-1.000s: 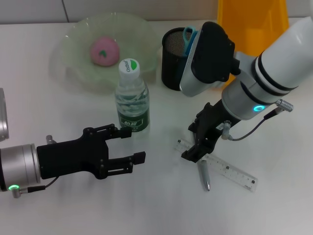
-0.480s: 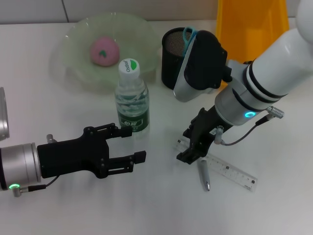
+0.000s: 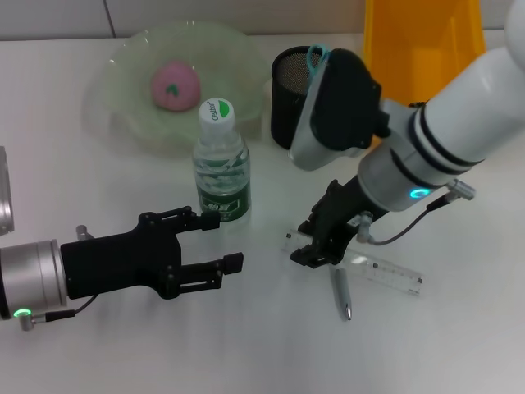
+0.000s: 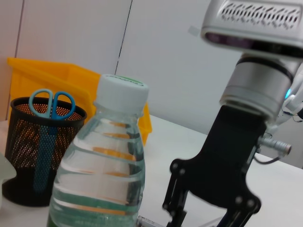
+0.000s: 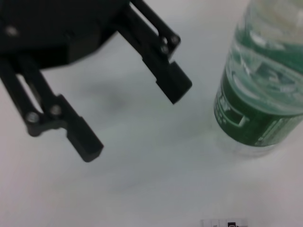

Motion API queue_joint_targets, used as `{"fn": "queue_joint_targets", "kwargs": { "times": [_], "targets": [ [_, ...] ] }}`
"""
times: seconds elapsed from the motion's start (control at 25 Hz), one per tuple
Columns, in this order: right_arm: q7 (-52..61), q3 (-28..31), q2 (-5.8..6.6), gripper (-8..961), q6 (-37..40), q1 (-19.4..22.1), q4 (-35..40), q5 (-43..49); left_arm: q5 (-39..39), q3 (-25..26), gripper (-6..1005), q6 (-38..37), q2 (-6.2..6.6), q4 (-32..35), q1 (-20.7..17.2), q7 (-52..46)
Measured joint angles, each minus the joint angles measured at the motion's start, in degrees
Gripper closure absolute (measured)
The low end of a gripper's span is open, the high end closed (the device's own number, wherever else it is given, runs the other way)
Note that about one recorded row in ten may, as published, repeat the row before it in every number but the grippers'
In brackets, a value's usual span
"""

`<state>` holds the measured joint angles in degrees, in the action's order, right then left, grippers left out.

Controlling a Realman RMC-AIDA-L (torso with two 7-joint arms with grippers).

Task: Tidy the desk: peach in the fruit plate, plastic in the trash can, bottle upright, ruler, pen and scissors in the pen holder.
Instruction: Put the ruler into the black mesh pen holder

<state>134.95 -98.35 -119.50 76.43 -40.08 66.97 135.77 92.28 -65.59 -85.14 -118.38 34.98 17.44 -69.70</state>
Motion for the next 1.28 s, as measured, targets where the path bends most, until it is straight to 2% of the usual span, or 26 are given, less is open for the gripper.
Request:
{"fn": "queue_joint_targets", "kwargs": {
  "times": [0.08, 0.24, 0.28, 0.32, 0.4, 0.44, 0.48, 0.52, 0.64, 0.68, 0.72, 0.76, 0.84, 0.88, 0.92, 1.08, 1.12, 1.28],
  "targets": [
    [-0.2, 2.3, 0.09, 573, 2.0, 1.6, 3.5, -0.1, 0.0, 0.1, 234, -0.2, 0.0, 0.0, 0.0, 0.0],
    [-1.1, 12.1, 0.12, 569, 7.6, 5.3, 12.6, -0.2, 0.0, 0.3, 234, -0.5, -0.01, 0.2, 0.0, -0.1],
    [-1.9, 18.9, 0.08, 567, 9.6, 6.9, 17.2, -0.7, 0.0, 0.5, 234, -0.6, -0.01, 0.2, 0.0, -0.1],
    [-1.9, 18.9, 0.08, 564, 9.6, 6.9, 17.2, -0.7, 0.0, 0.5, 234, -0.6, -0.01, 0.2, 0.0, -0.1],
    [-3.1, 26.7, 0.11, 560, 10.1, 8.4, 20.8, -3.4, -0.1, 0.6, 233, -0.6, 0.0, 0.2, 0.0, -0.1],
    [-4.1, 30.4, 0.13, 558, 9.4, 9.0, 21.4, -6.1, -0.1, 0.6, 233, -0.6, 0.0, 0.2, 0.0, -0.1],
    [-6.9, 36.8, 0.2, 556, 6.3, 10.1, 20.6, -12.6, -0.1, 1.0, 233, -0.9, -0.01, 0.1, 0.0, -0.1],
    [-6.9, 36.8, 0.2, 554, 6.3, 10.1, 20.6, -12.6, -0.1, 1.0, 233, -0.9, -0.01, 0.1, 0.0, -0.1],
    [-15.9, 42.2, 0.26, 547, -2.4, 11.6, 11.8, -27.3, -0.1, 1.0, 233, -0.9, -0.01, 0.1, 0.0, -0.1],
    [-23.9, 43.3, 0.32, 545, -7.1, 11.7, 3.0, -38.1, -0.1, 1.4, 233, -1.1, -0.1, 0.0, 0.0, 0.0],
    [-23.9, 43.3, 0.32, 543, -7.1, 11.7, 3.0, -38.1, -0.1, 1.4, 233, -1.1, -0.1, 0.0, 0.0, 0.0],
    [-28.0, 43.5, 0.35, 541, -8.3, 11.3, -1.4, -42.8, -0.2, 1.4, 233, -1.1, -0.17, 0.0, 0.2, 0.0],
    [-36.9, 43.7, 0.4, 537, -9.7, 9.8, -11.0, -52.5, -0.2, 1.4, 234, -1.1, -0.17, 0.0, 0.2, 0.0],
    [-45.2, 43.8, 0.42, 535, -9.9, 7.3, -20.8, -60.8, -0.2, 1.4, 234, -1.1, -0.18, 0.0, 0.3, 0.0],
    [-45.2, 43.8, 0.42, 533, -9.9, 7.3, -20.8, -60.8, -0.5, 1.4, 234, -1.1, -0.19, 0.0, 0.5, 0.0],
    [-60.6, 43.8, 0.3, 524, -10.0, 1.5, -36.6, -71.3, -0.7, 1.4, 234, -1.1, -0.18, 0.0, 0.6, 0.0],
    [-60.6, 43.8, 0.3, 522, -10.0, 1.5, -36.6, -71.3, -0.7, 1.4, 234, -1.1, -0.18, 0.0, 0.6, 0.0],
    [-67.7, 43.5, 0.12, 514, -11.8, -3.1, -44.7, -73.8, -0.7, 1.5, 234, -1.1, -0.19, 0.2, 0.7, 0.0]
  ]
}}
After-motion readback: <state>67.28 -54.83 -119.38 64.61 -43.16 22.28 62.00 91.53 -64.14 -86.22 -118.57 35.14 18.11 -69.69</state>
